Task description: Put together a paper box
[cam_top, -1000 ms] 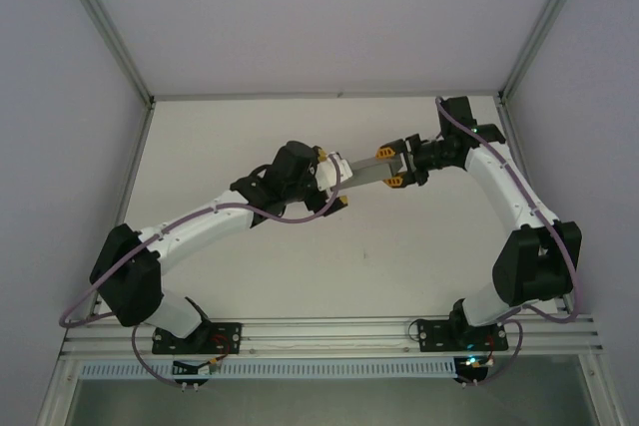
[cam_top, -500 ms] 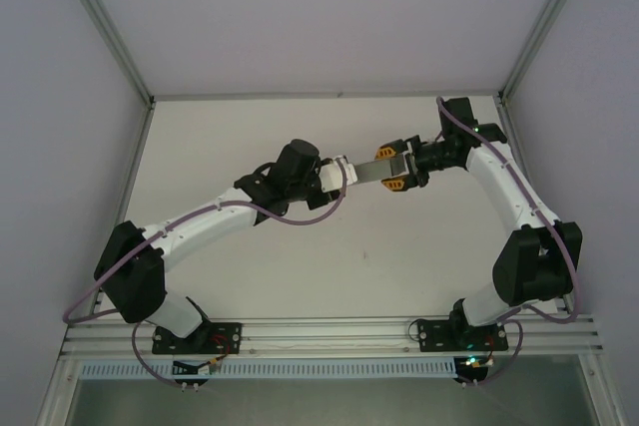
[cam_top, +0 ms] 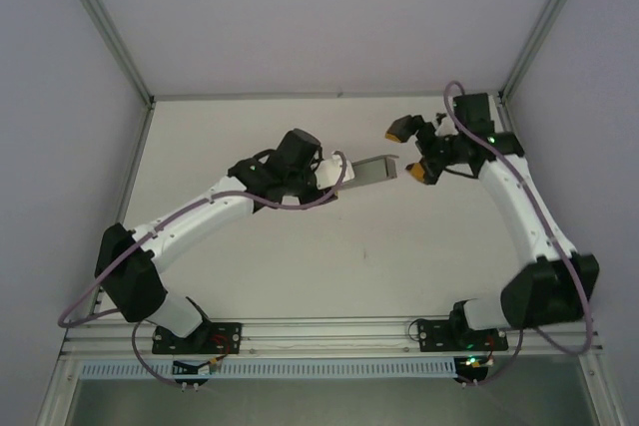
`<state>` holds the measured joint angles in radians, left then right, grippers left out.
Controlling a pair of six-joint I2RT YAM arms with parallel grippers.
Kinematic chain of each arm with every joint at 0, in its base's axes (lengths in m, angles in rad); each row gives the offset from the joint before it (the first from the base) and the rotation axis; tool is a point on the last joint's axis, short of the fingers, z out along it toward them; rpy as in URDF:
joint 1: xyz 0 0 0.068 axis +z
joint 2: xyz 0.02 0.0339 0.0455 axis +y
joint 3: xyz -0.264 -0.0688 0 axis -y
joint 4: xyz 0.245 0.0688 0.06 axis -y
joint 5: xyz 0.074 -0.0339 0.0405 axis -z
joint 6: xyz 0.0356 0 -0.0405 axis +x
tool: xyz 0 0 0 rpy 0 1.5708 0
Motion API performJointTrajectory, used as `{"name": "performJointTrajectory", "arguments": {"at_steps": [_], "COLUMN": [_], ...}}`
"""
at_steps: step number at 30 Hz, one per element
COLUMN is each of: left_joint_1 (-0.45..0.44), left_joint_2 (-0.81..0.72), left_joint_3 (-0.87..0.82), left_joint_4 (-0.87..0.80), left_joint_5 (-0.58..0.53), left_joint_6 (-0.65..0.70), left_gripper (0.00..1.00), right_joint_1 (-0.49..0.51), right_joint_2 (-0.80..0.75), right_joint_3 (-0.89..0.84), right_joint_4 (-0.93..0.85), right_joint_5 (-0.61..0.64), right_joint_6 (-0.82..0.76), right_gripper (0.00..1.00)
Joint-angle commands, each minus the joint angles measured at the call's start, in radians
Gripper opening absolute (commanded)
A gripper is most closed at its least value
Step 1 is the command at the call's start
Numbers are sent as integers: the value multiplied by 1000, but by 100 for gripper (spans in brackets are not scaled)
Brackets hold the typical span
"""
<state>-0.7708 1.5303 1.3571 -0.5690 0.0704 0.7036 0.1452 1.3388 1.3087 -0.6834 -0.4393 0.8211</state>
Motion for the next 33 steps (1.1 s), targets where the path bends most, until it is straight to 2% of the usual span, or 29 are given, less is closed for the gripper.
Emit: {"name": "performJointTrajectory", "arguments": {"at_steps": [1, 4, 8, 14, 21, 24, 27, 33], "left_joint_1": [6, 19, 22, 37, 65, 67, 70, 71], "left_joint_2": [70, 143, 209, 249, 328, 351, 363, 369], "left_joint_3": [79, 150, 175, 159, 137, 139, 137, 139], "left_joint_4": [-335, -541, -566, -500, -425, -404, -388, -398], "left_joint_5": [12, 94, 28, 57, 84, 68, 58, 54], "left_joint_6": [-11, 24, -10, 5, -26, -34, -35, -32], "left_gripper": [31, 34, 32, 32, 32, 33, 33, 33], "right_joint_1": [-8, -7, -7, -8, 5, 44, 97, 138], "right_joint_2": [-99, -142, -141, -58, 21, 59, 101, 159], "right_joint_3": [-99, -137, -122, -127, -170, -169, -164, -163], "right_joint_4": [229, 264, 170, 68, 63, 32, 1, -3], "right_joint_5": [274, 272, 125, -90, -275, -258, -165, -88], "right_joint_6": [-404, -625, -834, -925, -1019, -1081, -1131, -1174], "right_gripper": [100, 100, 100, 100, 85, 80, 76, 67]}}
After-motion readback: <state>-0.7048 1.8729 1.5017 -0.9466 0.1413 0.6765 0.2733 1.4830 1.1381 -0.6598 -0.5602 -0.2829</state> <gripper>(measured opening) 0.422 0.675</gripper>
